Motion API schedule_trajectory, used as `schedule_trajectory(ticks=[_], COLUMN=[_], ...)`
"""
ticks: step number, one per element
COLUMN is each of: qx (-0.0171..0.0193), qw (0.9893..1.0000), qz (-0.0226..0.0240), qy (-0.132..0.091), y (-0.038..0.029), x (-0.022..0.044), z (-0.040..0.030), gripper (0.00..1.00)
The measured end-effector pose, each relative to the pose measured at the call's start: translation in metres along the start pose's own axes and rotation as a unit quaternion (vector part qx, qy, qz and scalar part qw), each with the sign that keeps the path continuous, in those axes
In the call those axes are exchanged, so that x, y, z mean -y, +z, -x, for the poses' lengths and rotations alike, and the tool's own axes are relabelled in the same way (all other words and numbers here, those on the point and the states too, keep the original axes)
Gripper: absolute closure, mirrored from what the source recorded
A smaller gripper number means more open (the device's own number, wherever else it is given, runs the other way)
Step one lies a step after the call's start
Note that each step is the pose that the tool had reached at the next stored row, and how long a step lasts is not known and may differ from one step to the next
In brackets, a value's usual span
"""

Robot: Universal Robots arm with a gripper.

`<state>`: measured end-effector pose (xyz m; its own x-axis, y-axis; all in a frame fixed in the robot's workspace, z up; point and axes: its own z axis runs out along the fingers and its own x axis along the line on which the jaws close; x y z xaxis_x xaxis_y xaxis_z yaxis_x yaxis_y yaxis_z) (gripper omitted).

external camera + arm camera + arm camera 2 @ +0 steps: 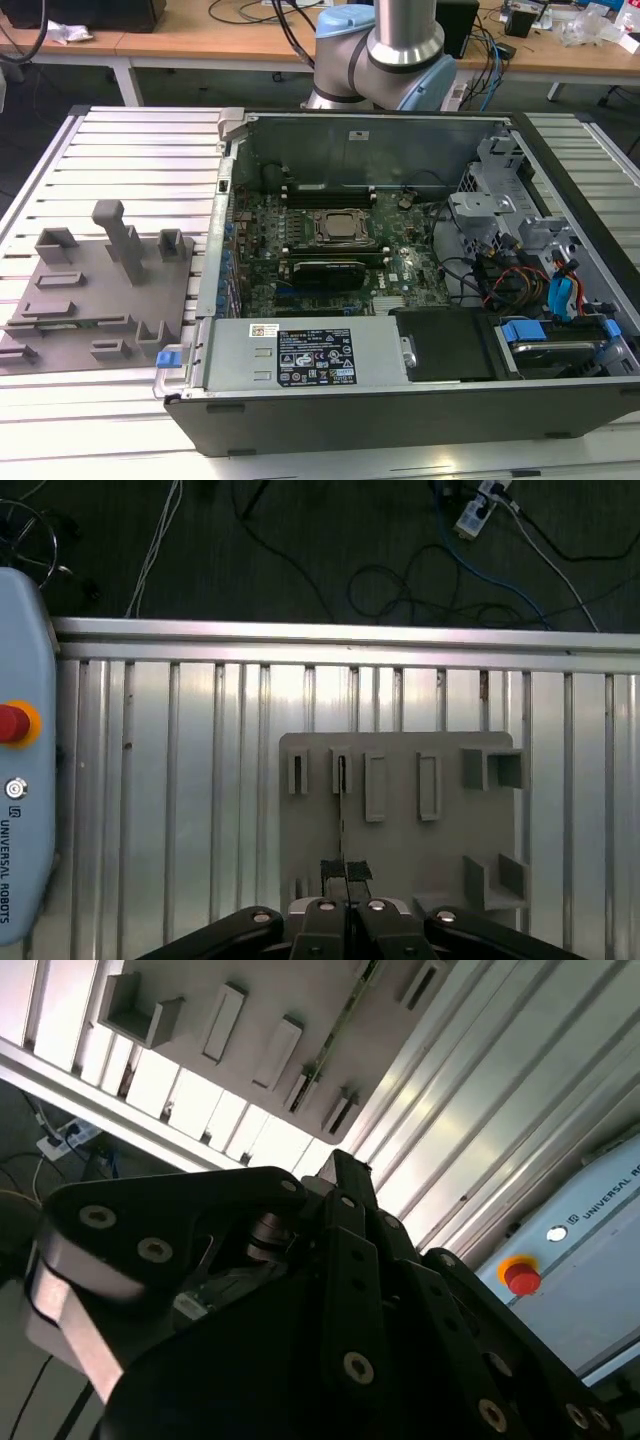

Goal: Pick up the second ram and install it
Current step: 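Pick up the second ram and move it above second insertion slot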

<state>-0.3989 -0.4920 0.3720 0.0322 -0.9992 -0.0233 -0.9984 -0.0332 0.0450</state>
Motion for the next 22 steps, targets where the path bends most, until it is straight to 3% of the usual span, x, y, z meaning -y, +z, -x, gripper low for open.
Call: schedule_trajectory(ticks=[5,15,22], qx=[-0.0015,-0.0039,-0.0057], qw=[0.9995,0.9962,0.9919], qz=[0.0008,0.0020,0.0030], qy=[-0.033,-0.087,-0.127], y=[0.0000,0.0000,0.0000], x=[0.0000,0.0000,0.0000], z=[0.0000,0.0000,0.0000], gripper=[0.89,0.89,0.89])
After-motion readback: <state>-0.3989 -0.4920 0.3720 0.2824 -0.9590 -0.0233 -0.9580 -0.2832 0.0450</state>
